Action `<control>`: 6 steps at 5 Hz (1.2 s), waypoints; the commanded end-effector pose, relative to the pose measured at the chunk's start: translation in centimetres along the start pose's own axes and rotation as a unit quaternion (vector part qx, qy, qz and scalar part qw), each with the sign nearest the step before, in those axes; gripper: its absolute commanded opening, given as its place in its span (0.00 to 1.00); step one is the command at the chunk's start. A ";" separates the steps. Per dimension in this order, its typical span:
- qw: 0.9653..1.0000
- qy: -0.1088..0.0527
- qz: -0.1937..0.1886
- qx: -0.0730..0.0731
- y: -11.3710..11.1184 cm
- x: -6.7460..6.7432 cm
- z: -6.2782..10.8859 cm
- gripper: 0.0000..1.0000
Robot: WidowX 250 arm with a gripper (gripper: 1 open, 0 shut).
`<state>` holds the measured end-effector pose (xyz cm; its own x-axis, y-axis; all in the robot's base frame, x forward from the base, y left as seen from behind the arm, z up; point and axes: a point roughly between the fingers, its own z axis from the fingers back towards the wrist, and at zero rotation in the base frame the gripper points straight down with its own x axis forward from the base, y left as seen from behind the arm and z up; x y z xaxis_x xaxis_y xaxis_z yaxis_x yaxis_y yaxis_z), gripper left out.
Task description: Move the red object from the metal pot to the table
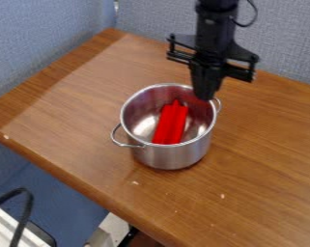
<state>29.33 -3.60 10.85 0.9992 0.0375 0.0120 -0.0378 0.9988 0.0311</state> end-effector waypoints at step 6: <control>0.993 -0.041 -0.100 0.046 -4.9 -1.0 -2.4 0.00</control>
<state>28.24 -8.36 7.44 0.9859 -0.1614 0.0446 0.1548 0.9799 0.1256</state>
